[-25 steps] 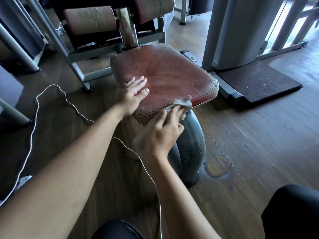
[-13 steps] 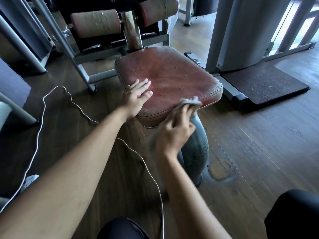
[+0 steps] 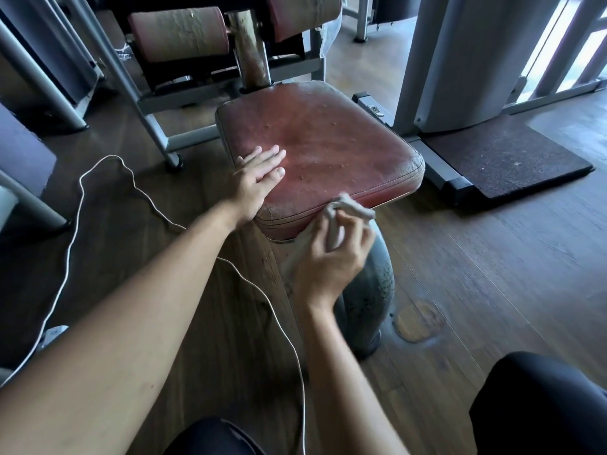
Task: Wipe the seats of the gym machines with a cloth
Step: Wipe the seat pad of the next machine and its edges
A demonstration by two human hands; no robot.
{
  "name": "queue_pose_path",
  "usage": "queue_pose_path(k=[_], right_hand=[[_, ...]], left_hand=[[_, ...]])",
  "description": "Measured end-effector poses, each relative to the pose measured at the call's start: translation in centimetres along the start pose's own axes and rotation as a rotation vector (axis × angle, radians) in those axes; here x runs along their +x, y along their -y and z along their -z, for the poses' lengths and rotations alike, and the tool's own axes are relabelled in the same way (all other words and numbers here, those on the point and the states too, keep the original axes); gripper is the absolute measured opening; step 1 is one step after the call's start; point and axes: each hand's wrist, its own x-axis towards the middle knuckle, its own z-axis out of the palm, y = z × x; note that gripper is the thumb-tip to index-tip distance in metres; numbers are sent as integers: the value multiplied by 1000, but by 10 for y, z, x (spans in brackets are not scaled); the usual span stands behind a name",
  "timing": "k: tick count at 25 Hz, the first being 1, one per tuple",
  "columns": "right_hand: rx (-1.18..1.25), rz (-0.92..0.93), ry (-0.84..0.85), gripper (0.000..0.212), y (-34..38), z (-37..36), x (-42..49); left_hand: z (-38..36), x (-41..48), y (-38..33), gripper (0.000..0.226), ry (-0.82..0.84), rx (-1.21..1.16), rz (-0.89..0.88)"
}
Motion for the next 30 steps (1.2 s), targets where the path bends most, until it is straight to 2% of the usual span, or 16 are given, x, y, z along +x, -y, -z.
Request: queue_pose_path(k=[3, 7, 9, 13, 15, 18, 22, 24, 27, 30], right_hand=[[1, 37, 120, 10, 9, -1, -26], [28, -82, -132, 5, -14, 8, 49], [53, -105, -178, 5, -10, 7, 53], [15, 26, 31, 6, 2, 11, 18], [-31, -4, -51, 5, -9, 17, 64], [-16, -177, -217, 8, -10, 19, 118], [42, -104, -100, 4, -2, 8, 65], [9, -98, -87, 8, -6, 9, 73], [7, -221, -190, 11, -9, 13, 117], [87, -236, -286, 7, 0, 1, 94]], left_hand=[[0, 0, -1, 39, 2, 4, 0], [-1, 0, -1, 38, -16, 15, -1], [-3, 0, -1, 38, -33, 16, -6], [-2, 0, 0, 37, -22, 18, 4], [-2, 1, -1, 37, -15, 17, 4], [-3, 1, 1, 38, -30, 19, -4], [-3, 1, 2, 41, -20, 3, 4], [-2, 1, 2, 40, -14, 21, 7], [-3, 3, 2, 38, -19, 52, 10], [-5, 4, 2, 41, -45, 84, -7]])
